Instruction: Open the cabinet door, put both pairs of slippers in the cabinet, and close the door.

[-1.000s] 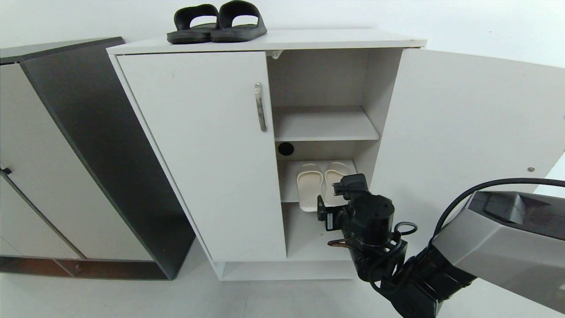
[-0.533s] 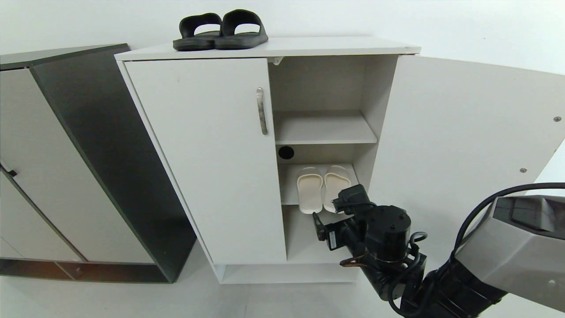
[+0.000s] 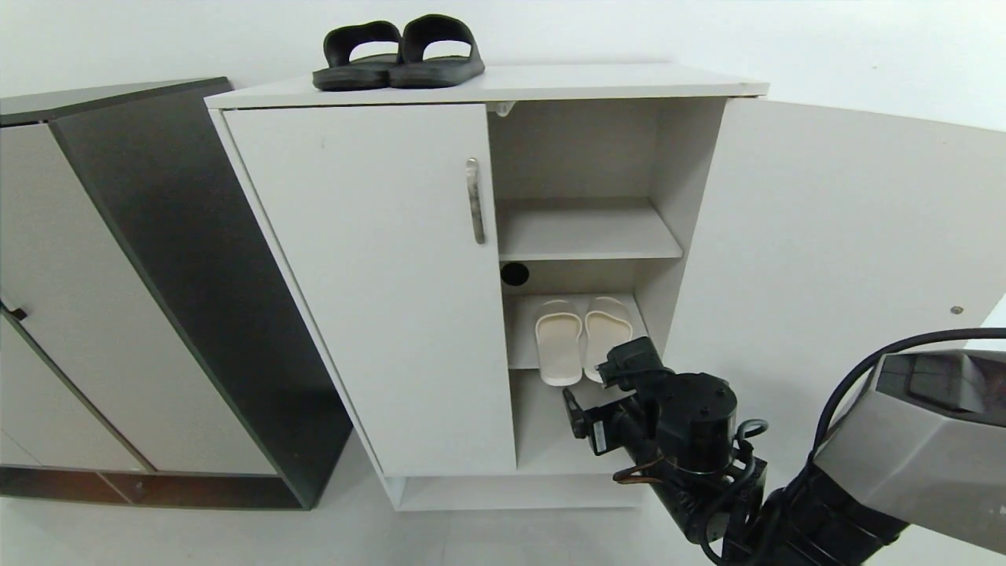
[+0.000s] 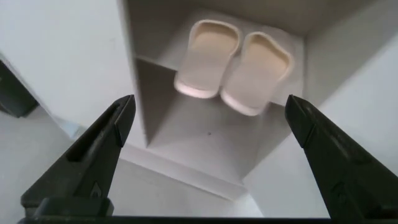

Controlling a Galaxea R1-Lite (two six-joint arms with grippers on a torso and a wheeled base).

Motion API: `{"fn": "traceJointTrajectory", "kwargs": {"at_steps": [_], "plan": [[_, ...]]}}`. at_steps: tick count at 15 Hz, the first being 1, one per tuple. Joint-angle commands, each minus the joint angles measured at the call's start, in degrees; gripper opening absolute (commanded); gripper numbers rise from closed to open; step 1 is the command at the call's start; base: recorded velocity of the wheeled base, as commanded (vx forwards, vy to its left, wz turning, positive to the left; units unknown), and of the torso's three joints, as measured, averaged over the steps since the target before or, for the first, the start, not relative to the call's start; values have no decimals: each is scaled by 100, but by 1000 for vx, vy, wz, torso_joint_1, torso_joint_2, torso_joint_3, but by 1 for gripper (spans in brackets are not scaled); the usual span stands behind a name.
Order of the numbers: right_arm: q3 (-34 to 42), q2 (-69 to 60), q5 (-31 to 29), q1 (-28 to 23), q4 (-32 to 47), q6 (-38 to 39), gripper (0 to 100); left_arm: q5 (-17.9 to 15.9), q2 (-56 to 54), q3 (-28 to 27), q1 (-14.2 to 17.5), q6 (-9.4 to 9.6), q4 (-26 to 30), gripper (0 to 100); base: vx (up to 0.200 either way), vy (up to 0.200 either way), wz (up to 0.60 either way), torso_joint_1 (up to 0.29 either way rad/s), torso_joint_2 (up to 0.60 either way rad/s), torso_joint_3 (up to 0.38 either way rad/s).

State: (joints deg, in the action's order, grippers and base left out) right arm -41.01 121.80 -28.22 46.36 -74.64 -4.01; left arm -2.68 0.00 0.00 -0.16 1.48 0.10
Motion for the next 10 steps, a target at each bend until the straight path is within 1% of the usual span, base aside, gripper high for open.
{"fn": "traceJointTrajectory", "kwargs": {"at_steps": [1,10], "plan": [[5,28,1,13,-24,-3,100,5,9,0,-2,2,-10,0,0,200,0,12,2,7],[146,37,1,-171,-191,-100,100,5,9,0,-2,2,-1,0,0,200,0,1,3,3]]}}
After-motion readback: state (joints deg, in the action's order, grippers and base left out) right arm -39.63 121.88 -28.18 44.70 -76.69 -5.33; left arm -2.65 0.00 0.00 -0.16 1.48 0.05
